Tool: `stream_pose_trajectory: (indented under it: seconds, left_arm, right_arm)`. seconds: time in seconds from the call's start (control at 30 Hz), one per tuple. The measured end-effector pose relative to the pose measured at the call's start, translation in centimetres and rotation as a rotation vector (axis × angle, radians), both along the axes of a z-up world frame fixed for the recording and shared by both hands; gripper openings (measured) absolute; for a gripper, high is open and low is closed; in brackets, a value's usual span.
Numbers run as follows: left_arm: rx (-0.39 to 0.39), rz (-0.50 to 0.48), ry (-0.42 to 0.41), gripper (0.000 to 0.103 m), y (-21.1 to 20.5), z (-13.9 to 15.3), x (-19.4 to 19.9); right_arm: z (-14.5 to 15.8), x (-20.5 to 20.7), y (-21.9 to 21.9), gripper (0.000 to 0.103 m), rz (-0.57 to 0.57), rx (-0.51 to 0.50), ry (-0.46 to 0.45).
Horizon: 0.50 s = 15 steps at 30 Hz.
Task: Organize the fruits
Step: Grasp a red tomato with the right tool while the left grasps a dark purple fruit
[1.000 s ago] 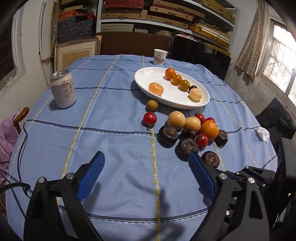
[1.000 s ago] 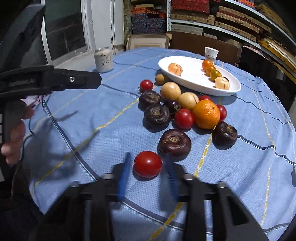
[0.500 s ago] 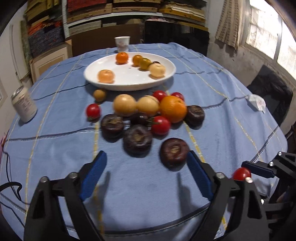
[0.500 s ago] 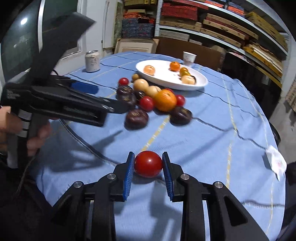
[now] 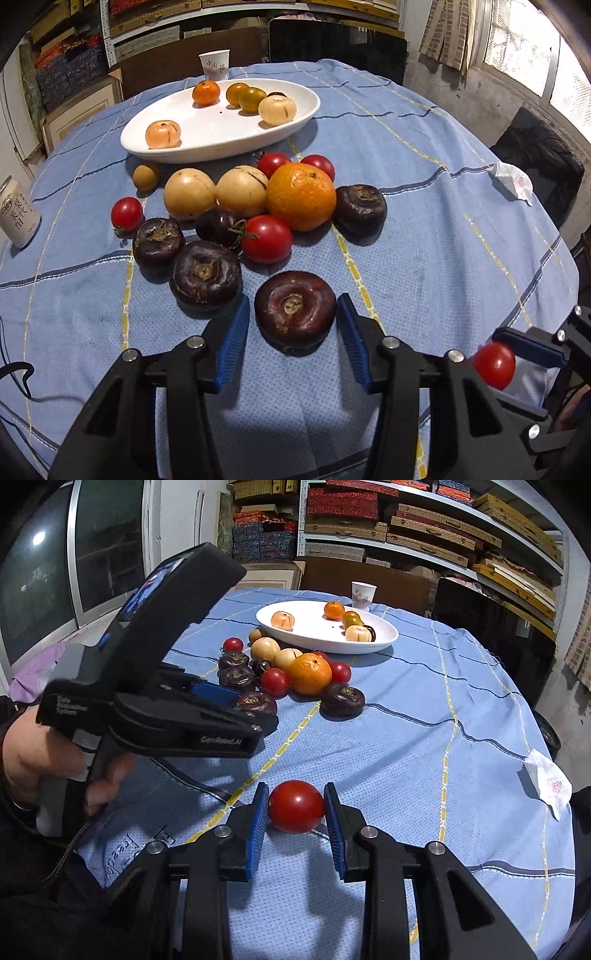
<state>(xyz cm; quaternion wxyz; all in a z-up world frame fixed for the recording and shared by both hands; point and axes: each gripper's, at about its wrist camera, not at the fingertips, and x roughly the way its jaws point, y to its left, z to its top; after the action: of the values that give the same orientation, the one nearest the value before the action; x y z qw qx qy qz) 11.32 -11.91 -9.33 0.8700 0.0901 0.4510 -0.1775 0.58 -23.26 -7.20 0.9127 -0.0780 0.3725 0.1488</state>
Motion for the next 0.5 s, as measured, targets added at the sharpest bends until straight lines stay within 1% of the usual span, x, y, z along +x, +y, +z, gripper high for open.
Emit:
stream_pose_trajectory:
  seconds: [0.07, 0.13, 0.17, 0.23, 0.33, 0.37, 0.5]
  left_arm:
    - [0.004, -0.001, -0.003, 0.05, -0.2, -0.1, 0.1]
    - [0.014, -0.002, -0.01, 0.05, -0.4, -0.1, 0.1]
    - [0.014, -0.001, -0.012, 0.045, -0.3, -0.1, 0.0]
    - [0.013, 0.001, -0.014, 0.043, -0.2, 0.0, -0.1]
    - [-0.007, 0.017, -0.01, 0.042, 0.5, 0.2, -0.5]
    - [-0.021, 0.028, -0.016, 0.042, 0.9, 0.4, -0.7]
    - [-0.038, 0.051, -0.052, 0.042, 2.2, 1.6, -1.5]
  right_arm:
    - [0.0, 0.0, 0.0, 0.031, -0.002, -0.002, 0.002]
    - [0.0, -0.1, 0.0, 0.031, -0.007, -0.005, -0.001]
    - [0.1, -0.1, -0.1, 0.031, -0.008, -0.005, -0.002]
    - [0.1, -0.2, -0.2, 0.031, -0.012, -0.005, -0.002]
    - [0.2, -0.2, -0.2, 0.031, -0.014, -0.001, -0.005]
    - [0.2, -0.2, -0.2, 0.031, -0.014, 0.004, -0.006]
    - [0.3, 0.0, -0.5, 0.031, -0.02, 0.016, -0.004]
